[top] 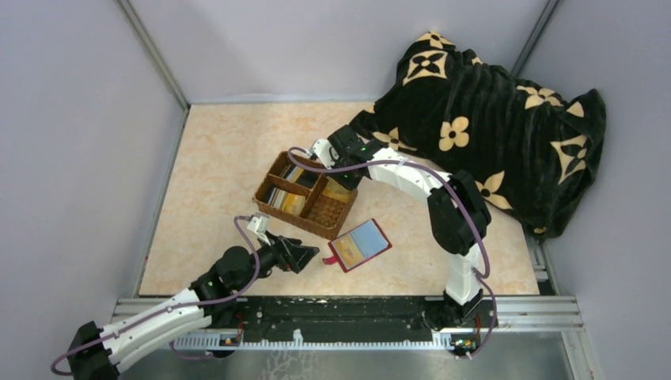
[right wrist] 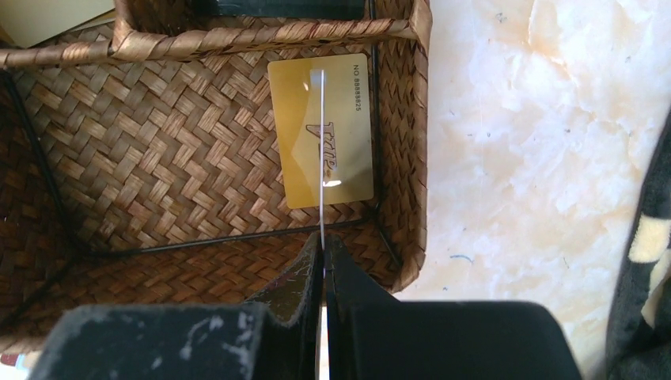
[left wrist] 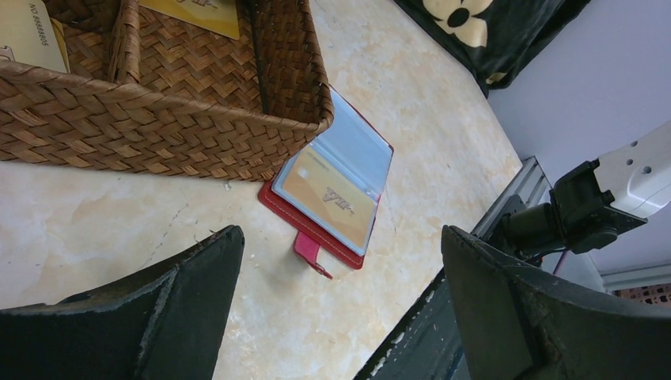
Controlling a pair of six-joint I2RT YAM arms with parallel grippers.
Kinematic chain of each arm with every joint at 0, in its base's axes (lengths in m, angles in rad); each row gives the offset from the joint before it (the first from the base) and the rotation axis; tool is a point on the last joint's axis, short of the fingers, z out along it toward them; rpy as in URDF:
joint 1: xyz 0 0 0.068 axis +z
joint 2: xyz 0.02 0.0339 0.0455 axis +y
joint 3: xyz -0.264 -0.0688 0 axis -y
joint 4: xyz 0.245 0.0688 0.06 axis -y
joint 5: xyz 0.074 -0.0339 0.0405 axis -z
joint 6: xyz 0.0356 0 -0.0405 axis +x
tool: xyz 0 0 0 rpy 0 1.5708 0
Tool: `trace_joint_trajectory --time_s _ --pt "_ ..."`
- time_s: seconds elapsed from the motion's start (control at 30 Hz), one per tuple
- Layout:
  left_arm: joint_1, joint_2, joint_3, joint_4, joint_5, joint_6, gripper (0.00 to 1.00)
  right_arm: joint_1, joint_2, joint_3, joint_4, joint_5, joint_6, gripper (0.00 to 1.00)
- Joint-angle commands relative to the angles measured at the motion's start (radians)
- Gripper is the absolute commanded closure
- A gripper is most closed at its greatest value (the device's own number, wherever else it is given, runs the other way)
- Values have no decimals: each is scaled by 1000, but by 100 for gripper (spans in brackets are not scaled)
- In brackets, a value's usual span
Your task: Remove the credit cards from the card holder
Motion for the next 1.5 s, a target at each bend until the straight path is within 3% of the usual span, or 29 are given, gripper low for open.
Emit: trace_joint_trajectory --time_s 0.0,0.2,0.53,0.8,1.23,1.47 --pt "4 34 -70 65 9 3 0 15 -132 -43 76 -1 10 100" --pt "4 57 -62 84 28 1 0 14 -86 4 13 -4 -1 100" --pt "4 -54 -76 -14 -8 -6 0 22 -26 57 -39 1 -2 100" --pt "4 -4 -79 39 16 -5 0 59 44 177 -144 76 -16 100" --pt "4 -17 -64 14 62 8 0 107 228 671 -564 159 -67 100" --pt "4 -55 -36 -57 69 21 0 114 258 656 -642 161 -62 100"
